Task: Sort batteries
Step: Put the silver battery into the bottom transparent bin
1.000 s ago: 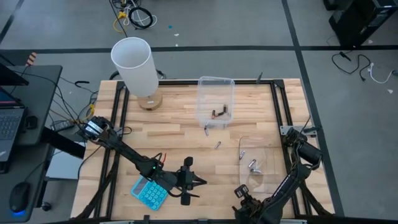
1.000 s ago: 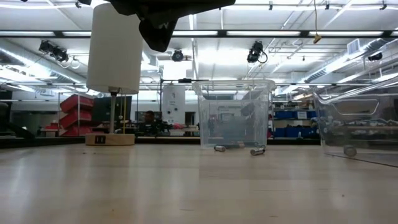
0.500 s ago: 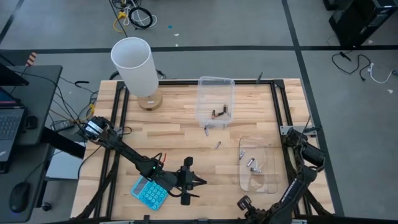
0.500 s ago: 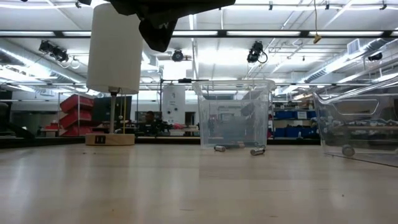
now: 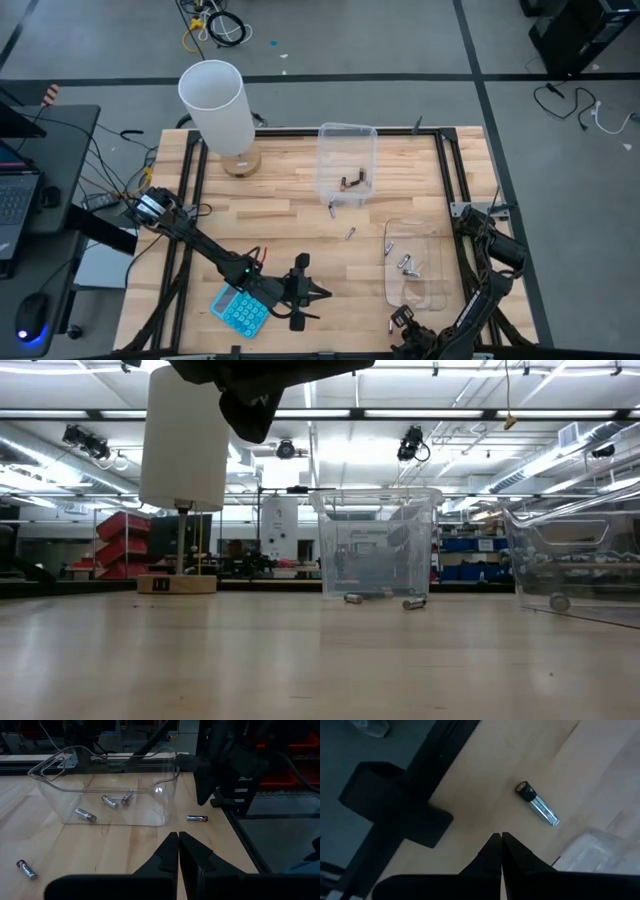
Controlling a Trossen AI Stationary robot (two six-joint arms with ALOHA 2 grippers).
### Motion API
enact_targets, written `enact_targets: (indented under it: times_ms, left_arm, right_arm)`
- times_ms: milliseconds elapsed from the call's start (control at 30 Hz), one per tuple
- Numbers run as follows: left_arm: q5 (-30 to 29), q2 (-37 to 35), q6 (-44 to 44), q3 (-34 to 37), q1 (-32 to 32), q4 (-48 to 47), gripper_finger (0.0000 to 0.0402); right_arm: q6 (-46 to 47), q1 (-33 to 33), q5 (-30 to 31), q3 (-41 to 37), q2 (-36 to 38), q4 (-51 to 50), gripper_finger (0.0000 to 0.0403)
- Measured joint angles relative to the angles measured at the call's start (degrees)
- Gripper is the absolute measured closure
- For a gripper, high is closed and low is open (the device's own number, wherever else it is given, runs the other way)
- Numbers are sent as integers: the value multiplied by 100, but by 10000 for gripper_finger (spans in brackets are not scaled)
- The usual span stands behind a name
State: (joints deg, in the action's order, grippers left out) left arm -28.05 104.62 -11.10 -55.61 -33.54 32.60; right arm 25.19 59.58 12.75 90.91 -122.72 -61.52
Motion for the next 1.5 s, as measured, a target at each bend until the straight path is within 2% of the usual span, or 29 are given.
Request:
enact_targets:
  times_ms: [267, 900, 1200, 1367, 1500]
  left_arm:
    - [0, 0, 11, 0, 0, 3, 385]
    - [0, 0, 9, 0, 0, 7, 385]
    - [70, 5, -449, 2, -20, -153, 385]
    - [75, 222, -710, 2, -61, 16, 385]
    - [80, 517, -969, 2, -61, 291, 385]
  right_arm:
    - [-157, -55, 223, -234, 3, 323, 403]
    - [-849, -584, 698, -243, 0, 874, 403]
    - [-1040, -669, 1423, 28, -8, 754, 403]
    - [-1175, -664, 1313, 358, -7, 450, 403]
    - [-1314, -674, 627, 363, -7, 640, 403]
